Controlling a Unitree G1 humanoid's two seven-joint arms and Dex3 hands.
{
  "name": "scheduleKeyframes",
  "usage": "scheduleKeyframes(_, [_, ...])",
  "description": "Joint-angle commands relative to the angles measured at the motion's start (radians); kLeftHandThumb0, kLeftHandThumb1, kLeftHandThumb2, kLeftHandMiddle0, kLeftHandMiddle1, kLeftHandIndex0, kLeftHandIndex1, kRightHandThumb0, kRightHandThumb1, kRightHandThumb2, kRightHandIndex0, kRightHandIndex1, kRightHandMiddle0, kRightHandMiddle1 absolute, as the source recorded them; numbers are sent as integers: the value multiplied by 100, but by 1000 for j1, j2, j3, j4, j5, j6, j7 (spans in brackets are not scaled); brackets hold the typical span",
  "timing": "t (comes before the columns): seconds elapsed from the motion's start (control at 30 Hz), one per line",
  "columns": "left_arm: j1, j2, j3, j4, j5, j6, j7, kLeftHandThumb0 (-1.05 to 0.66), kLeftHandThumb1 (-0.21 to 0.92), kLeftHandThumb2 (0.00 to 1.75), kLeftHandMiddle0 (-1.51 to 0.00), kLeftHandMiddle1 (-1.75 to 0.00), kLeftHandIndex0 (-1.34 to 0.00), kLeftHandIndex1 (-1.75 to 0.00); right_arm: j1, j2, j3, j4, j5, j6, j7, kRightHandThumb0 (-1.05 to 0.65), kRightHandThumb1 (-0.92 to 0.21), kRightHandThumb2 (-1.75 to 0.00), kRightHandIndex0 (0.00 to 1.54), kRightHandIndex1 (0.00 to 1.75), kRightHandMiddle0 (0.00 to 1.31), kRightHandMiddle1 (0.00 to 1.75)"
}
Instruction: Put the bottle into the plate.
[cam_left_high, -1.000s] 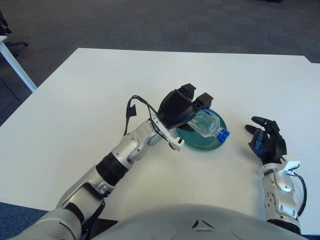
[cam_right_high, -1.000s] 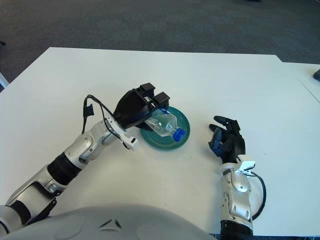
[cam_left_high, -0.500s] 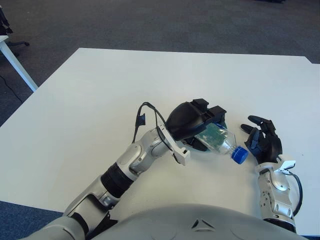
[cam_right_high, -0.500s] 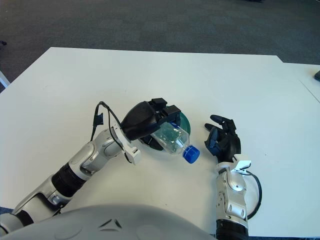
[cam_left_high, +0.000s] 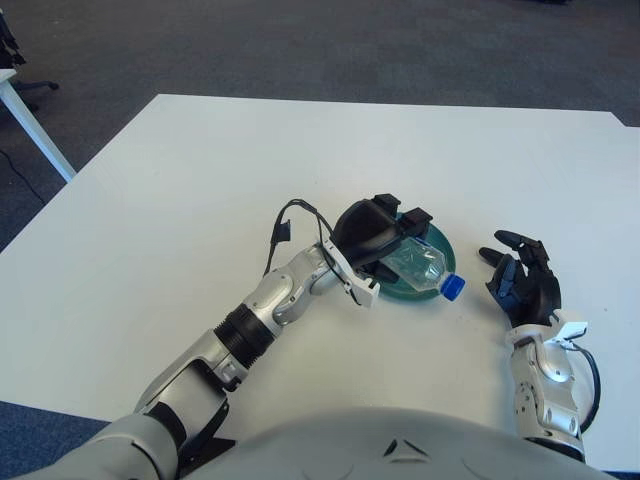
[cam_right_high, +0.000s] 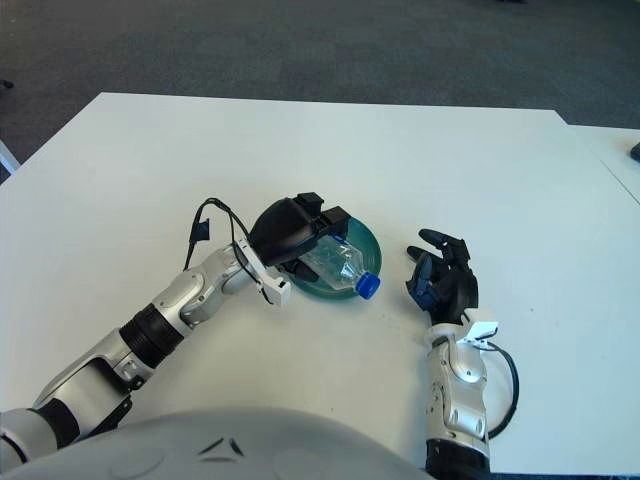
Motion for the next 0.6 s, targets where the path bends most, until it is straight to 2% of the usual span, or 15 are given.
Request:
scheduleKeyframes(0.0, [-26, -3, -9, 29, 25, 0, 45, -46, 36, 126, -111, -175, -57, -175, 32, 19, 11, 17, -13, 45, -18, -51, -66, -98, 45, 116, 15, 129])
scheduleKeyframes(0.33, [-45, -1, -6, 46, 9, 19, -9, -47, 31, 131, -110, -175, -61, -175, 41, 30, 21, 3, -38, 35, -48, -53, -70, -97, 45, 117, 15, 132])
scheduleKeyframes(0.57, [-84, 10, -1, 68, 35, 42, -17, -50, 25, 140, -115, -175, -66, -175, 45, 36, 24, 11, -43, 14, -50, -53, -75, -97, 48, 115, 12, 127])
